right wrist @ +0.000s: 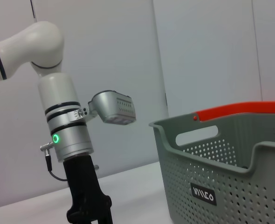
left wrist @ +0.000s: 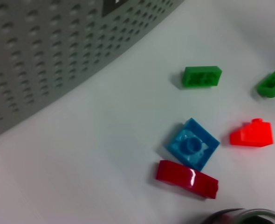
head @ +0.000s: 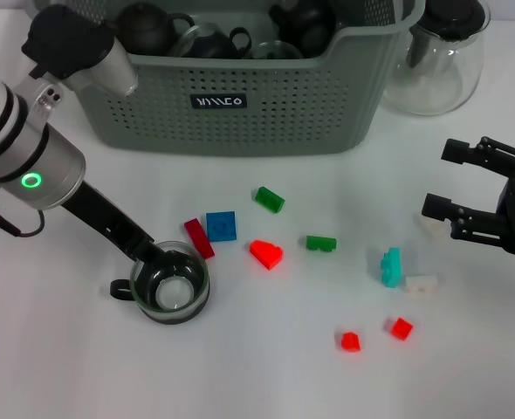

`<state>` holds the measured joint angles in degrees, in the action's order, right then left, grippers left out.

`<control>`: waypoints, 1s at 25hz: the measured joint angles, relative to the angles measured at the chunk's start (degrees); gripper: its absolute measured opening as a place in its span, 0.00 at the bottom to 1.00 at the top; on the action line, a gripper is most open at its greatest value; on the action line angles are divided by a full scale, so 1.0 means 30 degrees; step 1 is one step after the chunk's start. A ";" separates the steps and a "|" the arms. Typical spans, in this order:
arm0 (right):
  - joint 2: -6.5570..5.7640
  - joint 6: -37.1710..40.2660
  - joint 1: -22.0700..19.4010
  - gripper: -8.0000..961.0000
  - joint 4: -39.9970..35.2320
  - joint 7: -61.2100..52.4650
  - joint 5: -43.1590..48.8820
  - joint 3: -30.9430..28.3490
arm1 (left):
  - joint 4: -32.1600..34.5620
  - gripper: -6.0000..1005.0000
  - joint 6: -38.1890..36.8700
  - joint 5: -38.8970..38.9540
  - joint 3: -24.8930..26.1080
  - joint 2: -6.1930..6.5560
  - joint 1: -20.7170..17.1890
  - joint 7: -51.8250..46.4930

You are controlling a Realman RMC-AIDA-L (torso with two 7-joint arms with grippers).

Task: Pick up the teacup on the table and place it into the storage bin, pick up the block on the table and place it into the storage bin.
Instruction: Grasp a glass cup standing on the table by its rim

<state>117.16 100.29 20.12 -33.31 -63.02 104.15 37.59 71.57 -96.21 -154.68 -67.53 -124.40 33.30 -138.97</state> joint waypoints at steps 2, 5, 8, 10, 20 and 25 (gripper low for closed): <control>0.0000 0.0000 -0.0027 0.90 0.0000 0.0000 0.0000 0.0004 | -0.0280 0.33 0.0284 -0.0134 -0.0001 0.0026 0.0057 0.0050; 0.0000 0.0000 -0.0065 0.90 0.0000 -0.0001 0.0000 -0.0011 | -0.0574 0.33 0.0624 -0.0474 0.0003 0.0040 0.0114 0.0059; 0.0000 -0.0005 -0.0101 0.90 0.0000 -0.0001 0.0000 -0.0031 | -0.0712 0.33 0.0694 -0.0504 -0.0072 0.0040 0.0144 0.0062; 0.0001 -0.0005 -0.0111 0.90 0.0000 -0.0001 0.0000 -0.0026 | -0.0764 0.33 0.0705 -0.0505 -0.0129 0.0040 0.0156 0.0062; 0.0000 0.0116 -0.0150 0.90 -0.0001 0.0000 0.0000 0.0011 | -0.0826 0.29 0.0699 -0.0408 -0.0189 -0.0015 0.0104 -0.0139; -0.0001 0.0135 -0.0146 0.90 -0.0001 0.0000 0.0001 0.0011 | -0.0830 0.21 0.0478 -0.0422 -0.0083 -0.0008 0.0141 -0.0271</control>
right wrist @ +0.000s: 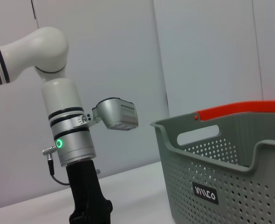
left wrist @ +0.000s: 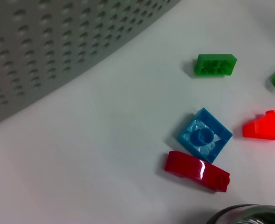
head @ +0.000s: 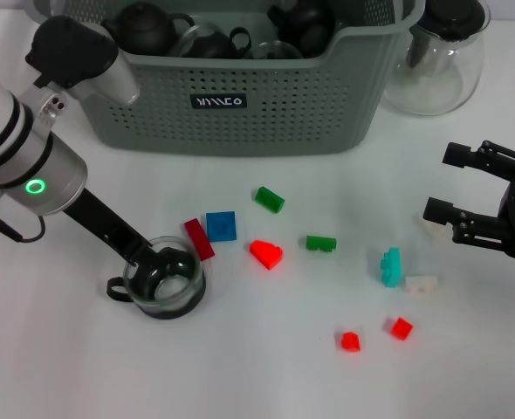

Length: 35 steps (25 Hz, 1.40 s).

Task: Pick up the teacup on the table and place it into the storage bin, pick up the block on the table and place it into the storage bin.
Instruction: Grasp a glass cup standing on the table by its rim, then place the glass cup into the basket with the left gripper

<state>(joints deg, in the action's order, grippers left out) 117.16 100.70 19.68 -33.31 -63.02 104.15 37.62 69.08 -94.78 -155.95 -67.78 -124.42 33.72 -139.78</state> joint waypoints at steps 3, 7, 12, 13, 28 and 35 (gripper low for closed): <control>0.0002 0.0015 -0.0007 0.90 0.0000 0.0000 -0.0001 0.0000 | 0.0094 0.16 -0.0559 0.0462 0.0545 0.0060 0.0042 0.0174; 0.0001 0.0045 -0.0015 0.90 0.0000 0.0000 -0.0001 -0.0002 | -0.0133 0.09 -0.2261 0.2125 0.3392 0.0323 0.0592 0.1472; 0.0000 0.0048 -0.0026 0.90 0.0000 0.0000 -0.0001 -0.0028 | -0.3829 0.05 -0.5956 0.7761 0.9257 0.1743 0.1910 0.5419; 0.0000 0.0048 -0.0026 0.90 0.0000 0.0000 -0.0001 -0.0028 | -0.4572 0.06 -0.6359 0.9127 1.0130 0.2031 0.2060 0.5914; 0.0101 0.0078 -0.0027 0.90 0.0048 0.0000 0.0000 0.0009 | -0.2909 0.08 0.3168 1.3905 0.9496 0.3848 0.5452 0.2794; 0.0133 0.0094 -0.0004 0.90 0.0170 0.0000 0.0000 -0.0066 | -0.2040 0.09 0.8318 0.4452 0.3580 0.3353 0.7935 -0.0860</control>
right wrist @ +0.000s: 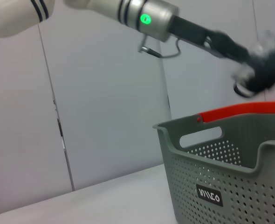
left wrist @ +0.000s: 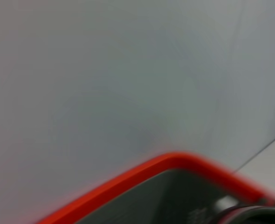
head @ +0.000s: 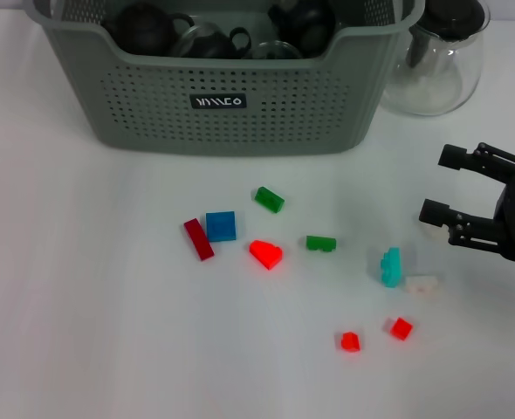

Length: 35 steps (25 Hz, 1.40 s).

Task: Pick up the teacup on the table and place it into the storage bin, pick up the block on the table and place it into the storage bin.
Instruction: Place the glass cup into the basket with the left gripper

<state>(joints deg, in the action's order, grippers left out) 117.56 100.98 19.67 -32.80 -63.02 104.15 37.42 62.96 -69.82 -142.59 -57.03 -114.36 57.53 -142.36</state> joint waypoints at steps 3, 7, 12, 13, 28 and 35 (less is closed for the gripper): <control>0.0023 0.0003 0.0031 0.90 0.0004 0.0000 0.0001 -0.0031 | -0.0394 0.10 0.1379 -0.4051 -0.1460 -0.0859 0.0671 -0.0818; 0.0043 0.0001 0.0086 0.90 0.0031 0.0000 0.0000 -0.0071 | -0.1835 0.11 0.2365 -0.6882 -0.2928 -0.1633 0.1256 -0.0799; 0.0044 0.0003 0.0137 0.90 0.0064 0.0000 0.0001 -0.0083 | -0.5256 0.12 0.3557 -0.6948 -0.4341 -0.1087 0.2255 -0.0988; 0.0044 0.0002 0.0130 0.90 0.0064 0.0000 0.0000 -0.0083 | -0.5805 0.12 0.3838 -0.6966 -0.4368 -0.0977 0.2402 -0.0989; 0.0072 -0.0003 0.0172 0.90 0.0065 0.0000 0.0000 -0.0083 | -0.7992 0.14 0.5777 -0.7084 -0.4494 -0.0696 0.2472 -0.0788; 0.0073 0.0003 0.0108 0.90 0.0064 0.0000 -0.0001 -0.0082 | -0.8123 0.16 0.5803 -0.7099 -0.4531 -0.0688 0.2464 -0.0873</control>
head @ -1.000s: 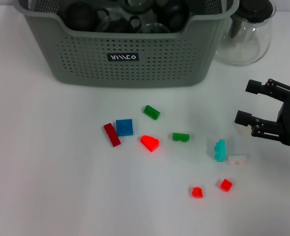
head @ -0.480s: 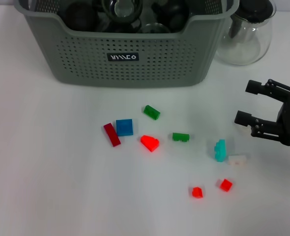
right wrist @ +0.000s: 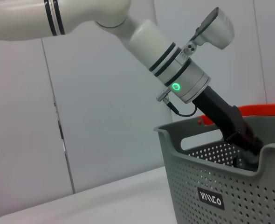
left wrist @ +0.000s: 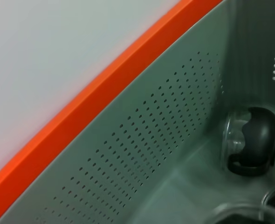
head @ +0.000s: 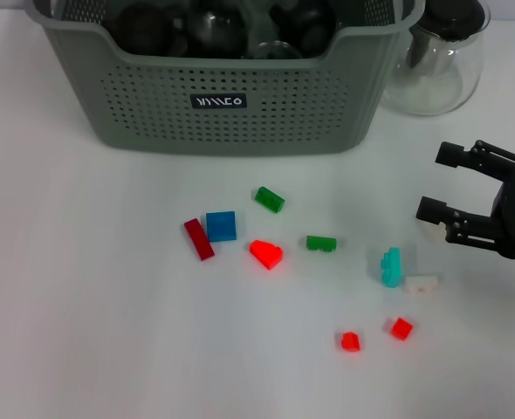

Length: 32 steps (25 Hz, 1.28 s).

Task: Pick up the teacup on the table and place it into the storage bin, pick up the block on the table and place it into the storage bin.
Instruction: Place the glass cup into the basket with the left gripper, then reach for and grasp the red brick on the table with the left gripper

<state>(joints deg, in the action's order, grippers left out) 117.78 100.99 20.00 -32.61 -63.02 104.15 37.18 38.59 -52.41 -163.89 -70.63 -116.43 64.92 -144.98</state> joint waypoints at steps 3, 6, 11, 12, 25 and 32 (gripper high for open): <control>0.0000 0.0001 -0.0047 0.90 0.0001 0.0000 0.0001 0.0000 | -0.0012 0.16 -0.0023 -0.0008 -0.0010 0.0014 0.0010 -0.0090; -0.0001 0.0000 -0.0086 0.90 0.0000 0.0000 0.0001 0.0000 | -0.0016 0.18 -0.0128 -0.0010 0.0007 0.0060 0.0058 -0.0134; -0.0001 0.0003 -0.0127 0.90 0.0001 0.0000 0.0000 -0.0001 | 0.0344 0.24 -0.0204 -0.0002 0.0219 0.0072 -0.0028 -0.0436; 0.0000 0.0003 -0.0130 0.90 0.0000 -0.0001 0.0000 -0.0001 | 0.0504 0.25 -0.0258 0.0000 0.0282 0.0073 -0.0064 -0.0548; -0.0176 -0.0005 -0.0162 0.90 0.0327 0.0075 0.0002 0.0001 | 1.0626 0.44 -0.3959 0.5753 0.4875 -0.1574 -0.4288 0.2178; -0.0178 -0.0003 -0.0199 0.90 0.0429 0.0105 -0.0001 -0.0009 | 1.4940 0.44 -1.0882 2.0701 0.8013 -0.1698 -0.9385 0.7234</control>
<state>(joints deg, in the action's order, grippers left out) 117.24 100.98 19.40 -31.32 -62.70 104.15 37.15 83.41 -85.06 -101.79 -46.59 -121.52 36.76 -123.28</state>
